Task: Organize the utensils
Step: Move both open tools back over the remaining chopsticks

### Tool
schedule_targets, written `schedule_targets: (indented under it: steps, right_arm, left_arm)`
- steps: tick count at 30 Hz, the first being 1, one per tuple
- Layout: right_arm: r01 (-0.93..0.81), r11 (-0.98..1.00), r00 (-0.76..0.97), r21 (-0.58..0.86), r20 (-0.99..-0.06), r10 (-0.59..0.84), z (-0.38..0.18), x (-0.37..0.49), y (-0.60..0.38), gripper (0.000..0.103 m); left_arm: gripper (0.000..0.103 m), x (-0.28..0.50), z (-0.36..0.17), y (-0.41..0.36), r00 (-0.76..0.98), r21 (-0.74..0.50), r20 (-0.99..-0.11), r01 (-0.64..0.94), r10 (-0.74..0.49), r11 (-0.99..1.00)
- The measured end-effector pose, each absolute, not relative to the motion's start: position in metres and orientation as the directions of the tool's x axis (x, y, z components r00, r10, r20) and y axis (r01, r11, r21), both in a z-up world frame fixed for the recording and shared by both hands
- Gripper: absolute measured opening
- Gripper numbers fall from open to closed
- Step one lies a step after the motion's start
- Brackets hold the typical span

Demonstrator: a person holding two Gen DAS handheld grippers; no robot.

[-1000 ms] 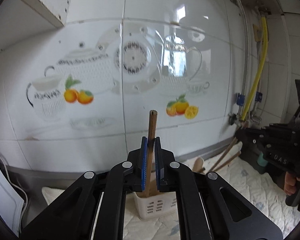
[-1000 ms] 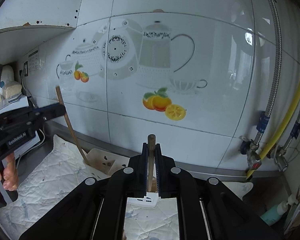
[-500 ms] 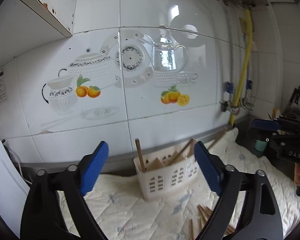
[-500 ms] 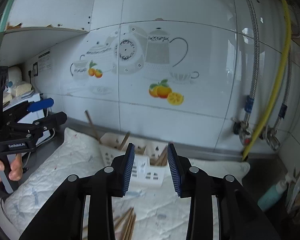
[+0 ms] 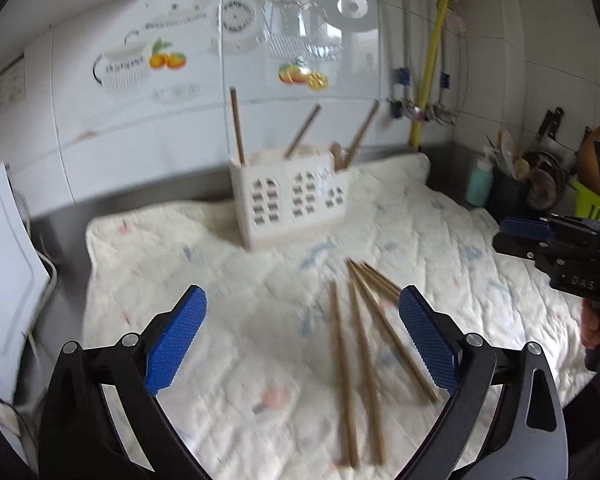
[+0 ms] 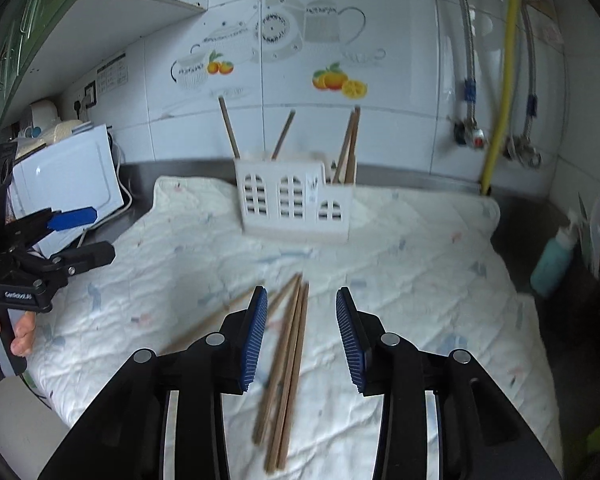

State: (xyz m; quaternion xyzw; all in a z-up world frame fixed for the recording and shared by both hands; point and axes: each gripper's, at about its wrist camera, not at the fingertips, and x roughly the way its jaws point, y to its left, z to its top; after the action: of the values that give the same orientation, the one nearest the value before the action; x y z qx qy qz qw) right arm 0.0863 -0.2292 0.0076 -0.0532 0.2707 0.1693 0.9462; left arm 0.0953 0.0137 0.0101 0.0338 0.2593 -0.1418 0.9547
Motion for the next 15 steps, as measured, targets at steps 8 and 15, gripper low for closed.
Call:
schedule_targets:
  steps: [8,15]
  right_arm:
    - [-0.330,0.943,0.759,0.044,-0.582,0.292,-0.037,0.061,-0.230,0.035]
    - [-0.305,0.950,0.747,0.061,-0.604,0.278,-0.054,0.057,-0.237,0.035]
  left_arm:
    - [0.096,0.077,-0.055,0.007,0.739,-0.059,-0.624,0.281,-0.255,0.958]
    - [0.094,0.079,-0.085,0.008,0.694,-0.073,-0.684,0.241,-0.224,0.968]
